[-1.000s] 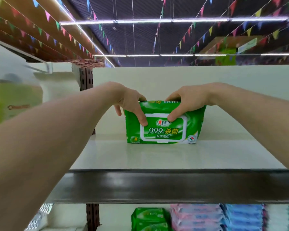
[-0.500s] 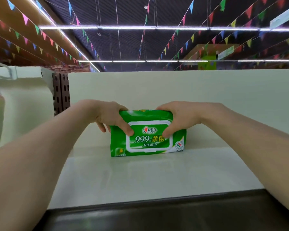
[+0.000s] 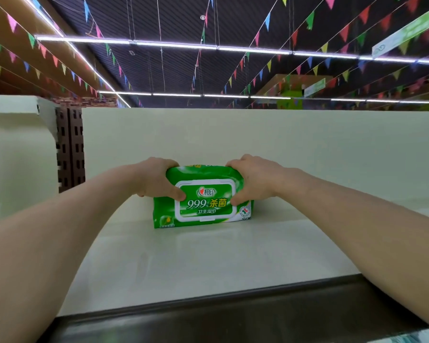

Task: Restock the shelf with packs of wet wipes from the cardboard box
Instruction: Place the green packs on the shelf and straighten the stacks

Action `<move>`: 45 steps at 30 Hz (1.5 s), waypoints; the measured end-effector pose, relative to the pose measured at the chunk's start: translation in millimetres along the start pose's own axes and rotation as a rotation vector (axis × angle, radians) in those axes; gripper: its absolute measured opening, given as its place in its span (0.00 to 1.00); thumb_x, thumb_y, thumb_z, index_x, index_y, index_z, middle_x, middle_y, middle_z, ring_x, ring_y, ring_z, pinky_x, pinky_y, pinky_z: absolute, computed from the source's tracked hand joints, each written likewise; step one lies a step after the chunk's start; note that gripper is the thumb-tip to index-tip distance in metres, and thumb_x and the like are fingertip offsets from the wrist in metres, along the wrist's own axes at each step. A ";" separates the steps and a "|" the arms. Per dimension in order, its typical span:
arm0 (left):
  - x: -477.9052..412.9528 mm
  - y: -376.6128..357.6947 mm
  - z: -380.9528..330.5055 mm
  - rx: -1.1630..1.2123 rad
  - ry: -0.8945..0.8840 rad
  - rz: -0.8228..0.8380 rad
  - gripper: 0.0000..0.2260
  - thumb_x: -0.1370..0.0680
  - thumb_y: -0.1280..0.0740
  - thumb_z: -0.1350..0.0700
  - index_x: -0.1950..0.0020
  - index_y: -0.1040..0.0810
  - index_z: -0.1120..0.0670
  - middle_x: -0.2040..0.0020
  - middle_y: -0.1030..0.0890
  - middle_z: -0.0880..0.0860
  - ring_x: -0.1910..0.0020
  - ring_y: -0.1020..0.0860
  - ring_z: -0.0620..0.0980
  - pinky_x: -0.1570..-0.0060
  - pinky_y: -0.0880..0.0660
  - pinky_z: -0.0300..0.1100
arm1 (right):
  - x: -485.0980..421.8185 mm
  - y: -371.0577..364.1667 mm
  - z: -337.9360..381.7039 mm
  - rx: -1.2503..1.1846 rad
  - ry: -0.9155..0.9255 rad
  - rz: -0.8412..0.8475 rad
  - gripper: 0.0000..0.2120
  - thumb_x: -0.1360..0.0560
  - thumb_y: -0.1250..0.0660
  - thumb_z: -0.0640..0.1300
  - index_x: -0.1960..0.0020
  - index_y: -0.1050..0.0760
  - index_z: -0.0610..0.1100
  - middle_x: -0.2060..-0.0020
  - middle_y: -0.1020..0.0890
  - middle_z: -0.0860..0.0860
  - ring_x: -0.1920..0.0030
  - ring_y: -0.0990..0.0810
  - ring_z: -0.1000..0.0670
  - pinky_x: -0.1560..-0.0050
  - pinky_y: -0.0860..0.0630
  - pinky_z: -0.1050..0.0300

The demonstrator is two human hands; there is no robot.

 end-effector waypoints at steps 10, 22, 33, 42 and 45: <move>7.8 11.9 18.4 0.234 0.125 -0.004 0.33 0.27 0.26 0.56 0.26 0.38 0.50 0.46 0.21 0.52 0.51 0.20 0.51 0.53 0.22 0.48 | 5.5 6.0 -21.0 -0.315 -0.101 0.018 0.36 0.29 0.26 0.45 0.26 0.39 0.46 0.32 0.31 0.46 0.37 0.28 0.47 0.38 0.29 0.56; 18.7 9.5 30.7 0.381 0.190 0.108 0.28 0.24 0.31 0.64 0.29 0.36 0.49 0.45 0.19 0.54 0.46 0.20 0.52 0.41 0.26 0.54 | 5.6 0.2 -41.6 -0.589 -0.206 -0.044 0.21 0.25 0.37 0.33 0.32 0.29 0.41 0.43 0.23 0.44 0.47 0.22 0.45 0.45 0.22 0.51; 20.7 8.6 32.1 0.155 0.213 0.074 0.30 0.27 0.26 0.56 0.29 0.37 0.50 0.49 0.20 0.51 0.52 0.19 0.50 0.42 0.25 0.54 | 9.9 -3.1 -12.7 -0.752 -0.128 -0.018 0.14 0.25 0.39 0.33 0.41 0.23 0.35 0.54 0.20 0.41 0.60 0.23 0.52 0.55 0.23 0.61; 19.4 21.0 10.6 -0.258 0.130 -0.062 0.41 0.31 0.25 0.49 0.23 0.43 0.49 0.31 0.32 0.54 0.36 0.28 0.56 0.36 0.29 0.53 | 6.3 -0.2 -16.5 -0.604 -0.081 -0.080 0.13 0.28 0.34 0.38 0.45 0.20 0.40 0.52 0.17 0.43 0.53 0.20 0.48 0.47 0.23 0.50; 18.3 22.3 -11.6 -0.326 0.026 -0.159 0.39 0.30 0.26 0.46 0.24 0.42 0.46 0.33 0.32 0.54 0.36 0.30 0.56 0.37 0.29 0.54 | 2.5 -1.2 -18.1 -0.544 -0.075 -0.090 0.12 0.28 0.33 0.38 0.45 0.21 0.41 0.52 0.17 0.45 0.51 0.19 0.46 0.47 0.23 0.51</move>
Point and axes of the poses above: each hand's wrist, its own x-axis away from the middle knuckle, its own y-axis out of the back of the hand, z = x × y, the point moved 7 cm from there along -x, towards the middle knuckle
